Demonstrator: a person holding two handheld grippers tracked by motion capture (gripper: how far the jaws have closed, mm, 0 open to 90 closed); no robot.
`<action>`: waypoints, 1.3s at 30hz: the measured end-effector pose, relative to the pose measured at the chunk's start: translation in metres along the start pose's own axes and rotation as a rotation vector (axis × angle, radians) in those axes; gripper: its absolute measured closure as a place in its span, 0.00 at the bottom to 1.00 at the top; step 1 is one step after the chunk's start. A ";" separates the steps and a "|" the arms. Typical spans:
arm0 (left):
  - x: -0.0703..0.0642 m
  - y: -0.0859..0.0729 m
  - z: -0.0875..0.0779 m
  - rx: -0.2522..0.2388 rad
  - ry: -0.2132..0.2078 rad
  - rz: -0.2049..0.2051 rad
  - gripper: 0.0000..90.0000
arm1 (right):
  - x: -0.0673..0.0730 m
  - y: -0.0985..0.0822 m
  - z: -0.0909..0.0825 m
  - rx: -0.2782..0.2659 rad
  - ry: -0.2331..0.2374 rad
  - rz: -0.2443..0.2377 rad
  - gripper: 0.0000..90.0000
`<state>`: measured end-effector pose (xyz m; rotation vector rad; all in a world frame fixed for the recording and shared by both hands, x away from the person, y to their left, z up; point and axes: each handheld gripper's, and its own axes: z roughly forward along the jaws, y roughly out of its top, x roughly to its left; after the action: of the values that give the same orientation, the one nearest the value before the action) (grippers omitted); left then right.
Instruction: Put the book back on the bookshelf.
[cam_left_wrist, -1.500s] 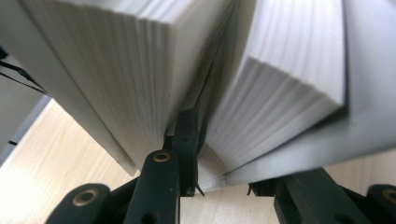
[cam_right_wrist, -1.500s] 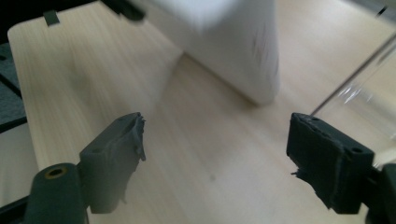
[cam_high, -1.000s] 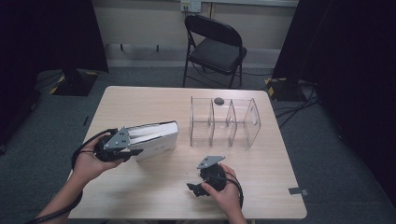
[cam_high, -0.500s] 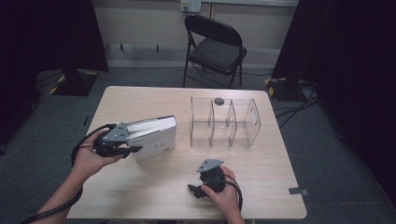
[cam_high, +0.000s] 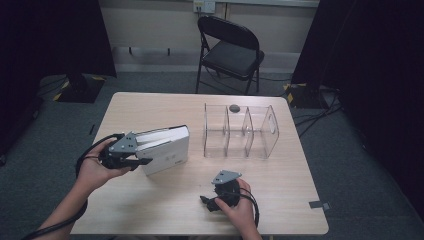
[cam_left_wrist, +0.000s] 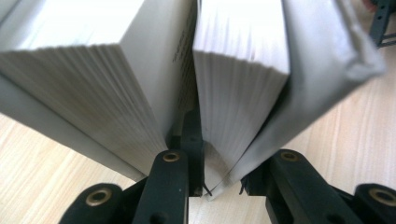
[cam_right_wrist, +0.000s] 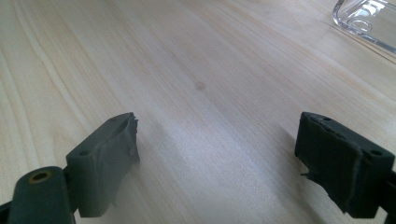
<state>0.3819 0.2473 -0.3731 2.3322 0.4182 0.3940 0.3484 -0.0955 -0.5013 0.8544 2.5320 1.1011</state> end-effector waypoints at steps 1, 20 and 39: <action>0.000 0.000 -0.001 0.003 -0.004 0.000 0.83 | 0.000 0.000 0.000 -0.001 0.001 0.000 0.13; -0.006 -0.002 -0.006 -0.013 -0.096 -0.004 0.83 | 0.001 0.000 0.000 0.002 -0.003 0.003 0.13; 0.001 -0.008 -0.007 -0.042 -0.084 -0.082 0.83 | 0.000 0.001 0.001 0.001 -0.007 0.003 0.13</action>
<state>0.3786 0.2568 -0.3737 2.2735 0.4592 0.2615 0.3488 -0.0943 -0.5014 0.8607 2.5266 1.0956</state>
